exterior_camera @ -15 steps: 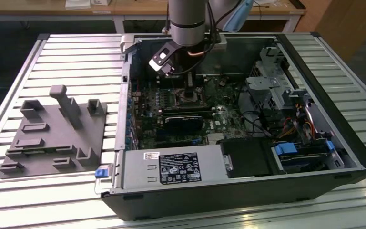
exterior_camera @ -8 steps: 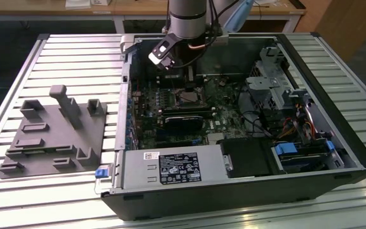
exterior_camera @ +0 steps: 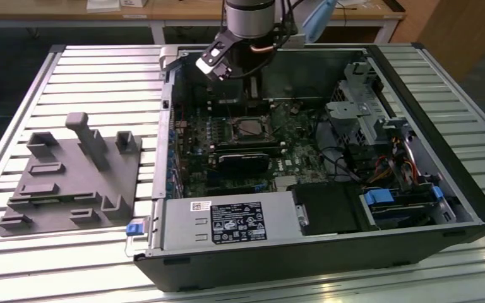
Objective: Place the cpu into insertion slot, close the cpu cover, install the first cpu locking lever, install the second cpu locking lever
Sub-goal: 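Place the cpu into insertion slot, then close the cpu cover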
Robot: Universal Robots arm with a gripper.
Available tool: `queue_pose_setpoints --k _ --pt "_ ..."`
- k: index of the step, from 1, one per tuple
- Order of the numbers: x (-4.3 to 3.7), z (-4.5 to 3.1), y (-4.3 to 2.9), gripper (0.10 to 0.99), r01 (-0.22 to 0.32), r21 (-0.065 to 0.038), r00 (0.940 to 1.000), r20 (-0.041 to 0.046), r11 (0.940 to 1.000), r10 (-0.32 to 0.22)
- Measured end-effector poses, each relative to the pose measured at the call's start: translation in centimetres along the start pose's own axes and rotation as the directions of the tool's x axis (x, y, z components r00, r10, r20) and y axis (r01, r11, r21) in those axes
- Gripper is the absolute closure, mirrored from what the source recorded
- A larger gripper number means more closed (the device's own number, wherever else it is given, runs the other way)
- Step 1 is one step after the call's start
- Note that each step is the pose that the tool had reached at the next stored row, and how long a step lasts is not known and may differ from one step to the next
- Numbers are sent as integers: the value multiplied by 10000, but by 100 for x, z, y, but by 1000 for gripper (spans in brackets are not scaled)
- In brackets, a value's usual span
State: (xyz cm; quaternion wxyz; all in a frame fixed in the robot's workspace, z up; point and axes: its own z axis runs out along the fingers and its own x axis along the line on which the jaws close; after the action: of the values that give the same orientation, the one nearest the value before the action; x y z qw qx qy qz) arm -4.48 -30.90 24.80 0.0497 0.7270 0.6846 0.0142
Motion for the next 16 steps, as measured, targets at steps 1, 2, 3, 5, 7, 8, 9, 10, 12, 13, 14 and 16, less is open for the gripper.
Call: queue_pose_setpoints --k 1,2,3,5,7,8,9,10,12,13,14,16 --pt "-1 -28 3 980 0 -8 10000 -1 10000 0" --pt "-3 -57 5 980 -1 -14 10000 0 10000 1" --pt "-4 -84 8 980 -1 -22 10000 -1 10000 1" --pt "-6 -134 12 980 -2 -38 10000 -2 10000 2" --pt "-7 -157 15 980 -3 -51 10000 -3 10000 3" --pt "-7 -157 15 980 -3 -52 10000 -5 10000 3" --pt "-7 -156 15 980 -3 -54 10000 -6 10000 2" --pt "-8 -161 15 980 -2 -52 10000 -3 10000 2" --pt "-8 -164 15 980 -3 -53 10000 -4 10000 3" --pt "-8 -164 15 980 -3 -52 10000 -4 10000 3" --pt "-8 -165 15 980 -3 -52 10000 -4 10000 3" --pt "-8 -165 15 980 -3 -53 10000 -4 10000 3"
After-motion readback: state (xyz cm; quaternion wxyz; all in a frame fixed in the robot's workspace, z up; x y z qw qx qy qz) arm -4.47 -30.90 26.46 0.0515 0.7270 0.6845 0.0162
